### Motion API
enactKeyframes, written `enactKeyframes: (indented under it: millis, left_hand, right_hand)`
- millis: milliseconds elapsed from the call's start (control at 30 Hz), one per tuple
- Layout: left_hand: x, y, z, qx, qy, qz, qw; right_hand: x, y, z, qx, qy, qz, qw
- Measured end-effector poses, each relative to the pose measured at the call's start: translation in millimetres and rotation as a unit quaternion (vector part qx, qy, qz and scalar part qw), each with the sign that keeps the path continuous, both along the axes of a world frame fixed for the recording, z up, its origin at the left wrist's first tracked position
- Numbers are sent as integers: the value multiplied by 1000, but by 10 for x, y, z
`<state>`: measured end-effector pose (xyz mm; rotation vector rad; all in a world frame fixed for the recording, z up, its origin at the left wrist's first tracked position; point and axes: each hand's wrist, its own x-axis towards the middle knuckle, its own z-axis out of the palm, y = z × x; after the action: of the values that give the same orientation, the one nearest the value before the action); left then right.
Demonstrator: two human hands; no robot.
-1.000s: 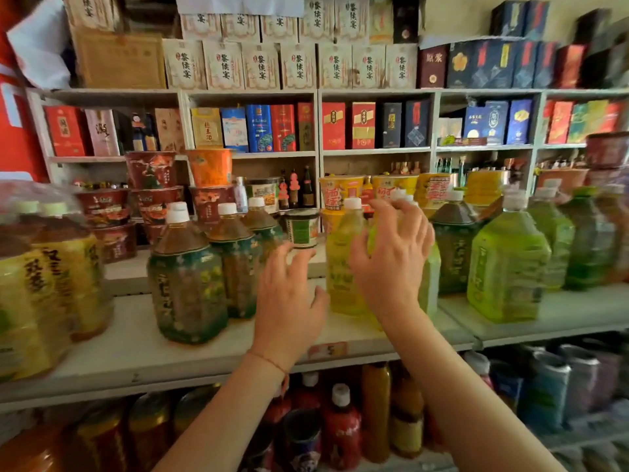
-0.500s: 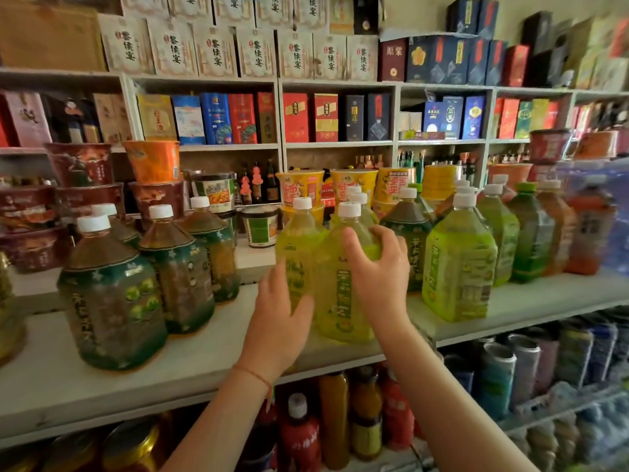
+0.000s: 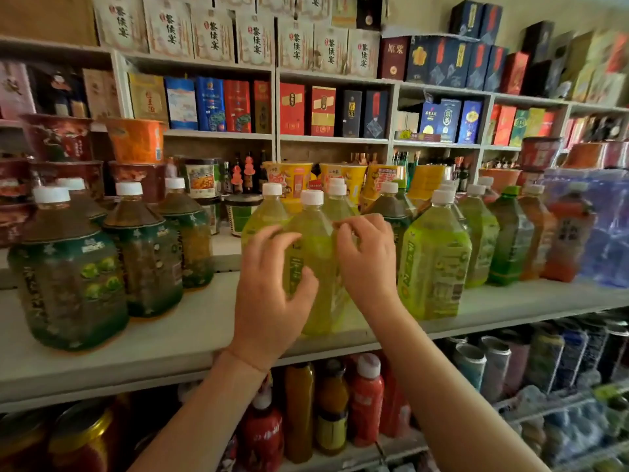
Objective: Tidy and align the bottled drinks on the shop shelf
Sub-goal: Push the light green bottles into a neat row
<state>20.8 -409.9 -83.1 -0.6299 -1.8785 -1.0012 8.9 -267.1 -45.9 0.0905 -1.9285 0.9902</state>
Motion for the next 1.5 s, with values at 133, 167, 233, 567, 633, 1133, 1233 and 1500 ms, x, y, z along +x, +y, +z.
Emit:
enactKeyframes:
  millis: [133, 167, 233, 567, 633, 1133, 1233, 1500]
  left_hand:
    - [27, 471, 160, 8, 160, 53, 986]
    - [18, 662, 181, 5, 172, 64, 983]
    - [-8, 998, 186, -6, 159, 62, 985]
    - [-166, 1980, -17, -72, -53, 1, 996]
    - [-145, 2002, -4, -59, -74, 23, 995]
    - [-115, 1504, 151, -178, 61, 316, 930]
    - [-118, 1465, 129, -178, 64, 296, 936]
    - [-149, 1522, 93, -121, 87, 290, 945]
  right_hand:
    - [49, 472, 109, 74, 129, -133, 980]
    - [47, 657, 127, 64, 130, -153, 978]
    - [39, 988, 151, 55, 90, -151, 983]
    - [-17, 1718, -41, -165, -72, 188, 965]
    - [-45, 1714, -46, -223, -81, 259, 936]
    - [-499, 1445, 125, 30, 9, 169, 985]
    - [-760, 1435, 264, 52, -46, 142, 987]
    - [-792, 1390, 321, 95, -65, 43, 992]
